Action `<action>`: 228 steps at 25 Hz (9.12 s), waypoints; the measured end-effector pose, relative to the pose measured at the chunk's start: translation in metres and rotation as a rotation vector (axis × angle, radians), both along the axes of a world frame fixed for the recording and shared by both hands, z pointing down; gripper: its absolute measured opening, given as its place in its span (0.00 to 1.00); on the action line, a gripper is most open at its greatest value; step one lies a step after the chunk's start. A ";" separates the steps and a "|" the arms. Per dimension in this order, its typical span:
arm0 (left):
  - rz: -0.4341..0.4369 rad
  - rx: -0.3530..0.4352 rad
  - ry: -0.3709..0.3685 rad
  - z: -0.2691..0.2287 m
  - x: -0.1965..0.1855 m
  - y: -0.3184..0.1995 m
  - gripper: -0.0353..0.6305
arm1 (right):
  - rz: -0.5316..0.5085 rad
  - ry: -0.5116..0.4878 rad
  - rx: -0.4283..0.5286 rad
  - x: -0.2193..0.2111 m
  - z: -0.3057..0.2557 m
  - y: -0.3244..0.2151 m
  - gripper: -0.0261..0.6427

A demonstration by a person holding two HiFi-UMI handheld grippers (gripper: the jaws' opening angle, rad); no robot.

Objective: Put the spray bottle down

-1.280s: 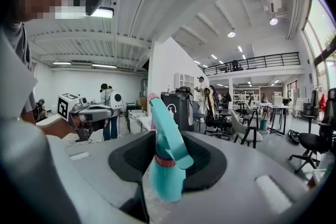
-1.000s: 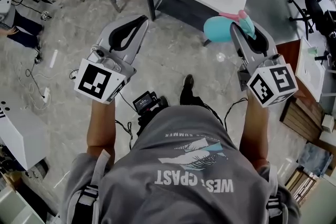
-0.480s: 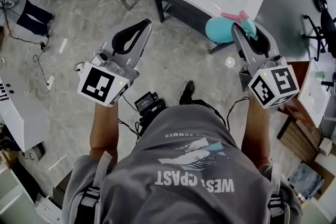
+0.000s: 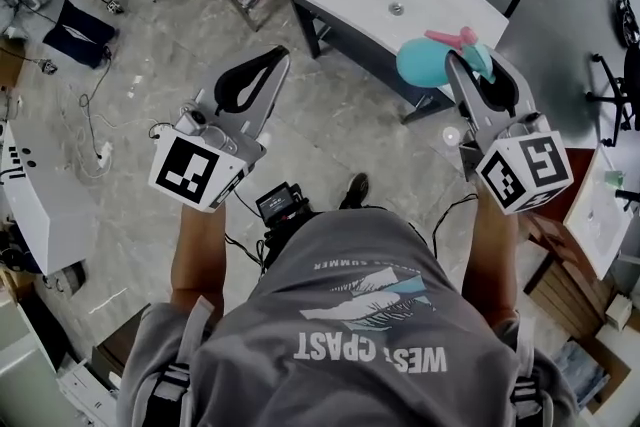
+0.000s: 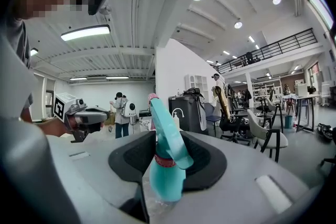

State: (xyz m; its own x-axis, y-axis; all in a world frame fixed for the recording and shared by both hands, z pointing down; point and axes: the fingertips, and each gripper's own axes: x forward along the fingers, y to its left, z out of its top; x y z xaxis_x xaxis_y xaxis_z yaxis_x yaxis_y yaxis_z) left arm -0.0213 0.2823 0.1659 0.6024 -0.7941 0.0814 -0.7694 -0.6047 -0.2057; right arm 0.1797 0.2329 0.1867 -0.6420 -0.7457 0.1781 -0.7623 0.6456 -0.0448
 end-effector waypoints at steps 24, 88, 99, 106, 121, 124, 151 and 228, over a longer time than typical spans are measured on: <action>0.154 0.006 0.016 0.007 0.026 -0.088 0.06 | 0.176 0.009 -0.015 0.038 0.017 -0.054 0.26; 0.143 -0.048 0.046 0.021 -0.064 -0.401 0.06 | 0.220 0.049 -0.044 -0.029 0.014 -0.371 0.26; 0.049 -0.069 0.002 0.028 -0.029 -0.431 0.06 | 0.105 0.002 -0.051 -0.008 0.027 -0.427 0.26; 0.009 -0.064 -0.035 0.029 -0.017 -0.431 0.06 | 0.058 -0.039 -0.045 0.000 0.040 -0.440 0.26; 0.125 -0.091 0.019 0.052 -0.027 -0.487 0.06 | 0.109 0.015 -0.093 -0.037 0.054 -0.464 0.26; 0.145 -0.096 0.036 0.054 -0.033 -0.505 0.06 | 0.133 0.026 -0.101 -0.043 0.056 -0.476 0.26; 0.214 -0.161 0.008 0.112 -0.048 -0.613 0.06 | 0.178 0.046 -0.203 -0.079 0.127 -0.580 0.26; 0.159 -0.315 0.085 0.239 -0.076 -0.676 0.06 | -0.021 0.273 -0.169 -0.165 0.328 -0.656 0.33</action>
State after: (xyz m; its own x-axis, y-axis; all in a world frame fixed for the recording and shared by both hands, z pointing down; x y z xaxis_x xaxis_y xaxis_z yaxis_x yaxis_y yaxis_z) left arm -0.0973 -0.3937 0.4053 0.7317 -0.6335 0.2516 -0.6667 -0.7420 0.0706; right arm 0.0149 -0.4230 0.5142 -0.5686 -0.6776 0.4663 -0.7473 0.6625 0.0515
